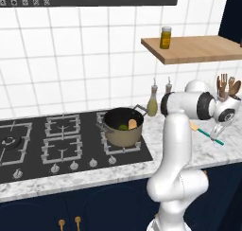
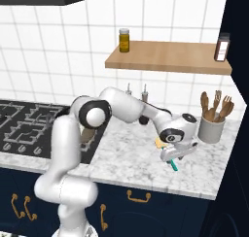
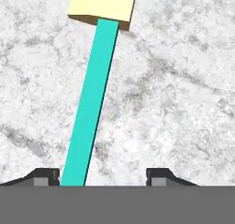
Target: Put the lime and squash in the pot. Retrieve the spatula and lightly stir the vegetables in the pot.
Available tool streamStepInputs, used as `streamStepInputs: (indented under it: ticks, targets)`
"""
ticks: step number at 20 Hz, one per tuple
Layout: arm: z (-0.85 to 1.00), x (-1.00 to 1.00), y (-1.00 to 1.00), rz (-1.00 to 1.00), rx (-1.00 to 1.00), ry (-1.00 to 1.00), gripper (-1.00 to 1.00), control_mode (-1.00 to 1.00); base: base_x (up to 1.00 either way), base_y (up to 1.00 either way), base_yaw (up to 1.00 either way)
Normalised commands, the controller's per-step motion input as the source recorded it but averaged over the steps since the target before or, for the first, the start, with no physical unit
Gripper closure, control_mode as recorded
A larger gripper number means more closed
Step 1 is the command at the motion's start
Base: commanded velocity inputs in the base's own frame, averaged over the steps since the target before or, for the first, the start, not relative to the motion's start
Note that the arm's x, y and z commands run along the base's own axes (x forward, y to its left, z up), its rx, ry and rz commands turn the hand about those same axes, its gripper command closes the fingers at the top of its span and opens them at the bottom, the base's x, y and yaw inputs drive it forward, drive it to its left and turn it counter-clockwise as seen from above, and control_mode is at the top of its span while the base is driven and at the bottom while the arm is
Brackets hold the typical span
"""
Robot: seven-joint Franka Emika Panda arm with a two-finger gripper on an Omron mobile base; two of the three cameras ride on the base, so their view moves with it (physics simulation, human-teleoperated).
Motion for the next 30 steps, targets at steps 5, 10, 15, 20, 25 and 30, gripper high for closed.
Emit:
streamStepInputs:
  ticks: [5, 10, 15, 20, 25, 30]
  targets:
    - [-0.26, -0.73, -0.33, 0.21, -0.01, -0.02, -1.0, -1.0, 0.0, 0.0, 0.0]
    - [-0.63, -1.0, 0.57, 0.0, -0.15, -0.04, -1.0, -1.0, 0.0, 0.0, 0.0]
    - [-0.6, -0.19, 1.0, -0.05, -0.16, -0.13, -1.0, -1.0, 0.0, 0.0, 0.0]
    - [-0.74, 0.22, 1.0, -0.18, -0.15, -0.07, -1.0, -1.0, 0.0, 0.0, 0.0]
    - [-1.0, 0.05, 0.79, -0.12, -0.37, 0.17, 1.0, -1.0, 0.0, 0.0, 0.0]
    - [-1.0, -0.32, 0.19, -0.03, -0.06, 0.13, 1.0, -1.0, 0.0, 0.0, 0.0]
